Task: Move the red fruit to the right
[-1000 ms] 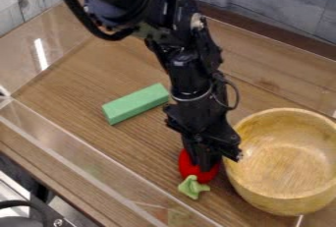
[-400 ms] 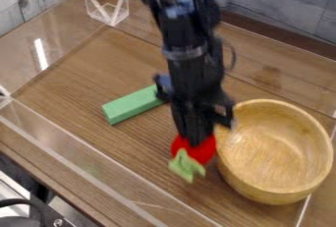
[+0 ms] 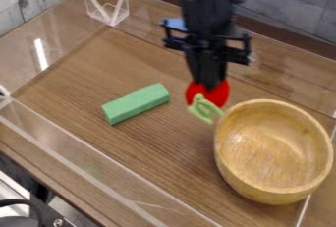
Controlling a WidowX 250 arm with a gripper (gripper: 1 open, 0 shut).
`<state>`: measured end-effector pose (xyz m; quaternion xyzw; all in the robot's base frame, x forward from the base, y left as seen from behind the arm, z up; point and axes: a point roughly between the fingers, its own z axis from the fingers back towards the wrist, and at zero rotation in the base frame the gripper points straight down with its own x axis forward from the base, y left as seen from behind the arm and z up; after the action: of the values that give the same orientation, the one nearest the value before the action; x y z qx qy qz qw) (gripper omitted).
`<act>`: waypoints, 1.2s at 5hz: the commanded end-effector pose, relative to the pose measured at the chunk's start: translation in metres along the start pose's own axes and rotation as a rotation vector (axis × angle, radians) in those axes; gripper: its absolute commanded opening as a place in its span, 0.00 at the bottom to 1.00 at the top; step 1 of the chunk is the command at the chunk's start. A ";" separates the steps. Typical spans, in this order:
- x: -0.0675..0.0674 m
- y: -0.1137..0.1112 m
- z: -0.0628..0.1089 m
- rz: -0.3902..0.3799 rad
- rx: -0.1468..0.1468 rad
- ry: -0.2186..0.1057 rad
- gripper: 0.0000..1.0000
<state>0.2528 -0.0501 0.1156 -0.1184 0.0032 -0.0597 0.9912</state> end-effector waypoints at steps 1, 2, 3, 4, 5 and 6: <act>0.019 -0.018 0.000 -0.024 0.020 -0.043 0.00; 0.033 -0.024 -0.004 -0.005 0.032 -0.051 0.00; 0.041 -0.020 -0.003 0.013 0.047 -0.060 0.00; 0.047 -0.016 -0.004 0.102 0.059 -0.086 0.00; 0.052 -0.011 -0.004 0.187 0.067 -0.112 0.00; 0.046 0.001 -0.002 0.203 0.072 -0.126 0.00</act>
<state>0.2948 -0.0551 0.0957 -0.0814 -0.0165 0.0545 0.9951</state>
